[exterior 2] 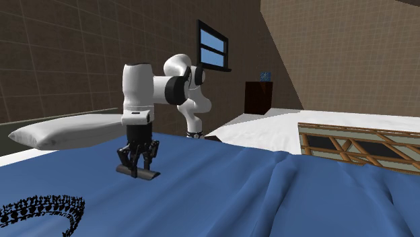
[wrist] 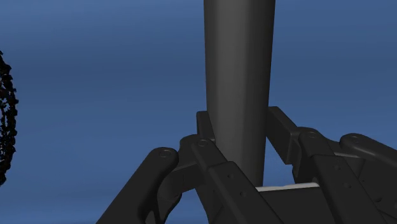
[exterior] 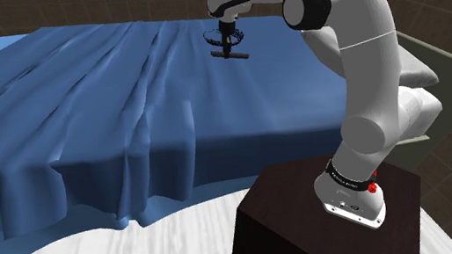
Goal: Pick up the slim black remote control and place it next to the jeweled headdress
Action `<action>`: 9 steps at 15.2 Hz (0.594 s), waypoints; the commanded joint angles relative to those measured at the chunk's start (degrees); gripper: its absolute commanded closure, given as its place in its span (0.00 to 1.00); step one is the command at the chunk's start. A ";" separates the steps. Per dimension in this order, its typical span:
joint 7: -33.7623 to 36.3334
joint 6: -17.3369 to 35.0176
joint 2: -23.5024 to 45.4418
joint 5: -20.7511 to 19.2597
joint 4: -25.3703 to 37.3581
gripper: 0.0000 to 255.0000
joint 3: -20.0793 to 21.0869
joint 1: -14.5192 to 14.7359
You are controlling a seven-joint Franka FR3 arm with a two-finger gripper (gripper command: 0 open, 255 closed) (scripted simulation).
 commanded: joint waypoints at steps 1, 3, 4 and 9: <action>-0.06 1.14 0.46 0.08 -0.63 1.00 0.05 -0.03; -0.10 2.49 1.01 0.17 -1.44 1.00 0.11 -0.03; -0.10 2.49 1.00 0.17 -1.45 1.00 0.11 -0.03; -0.10 2.49 1.01 0.17 -1.44 1.00 0.11 -0.03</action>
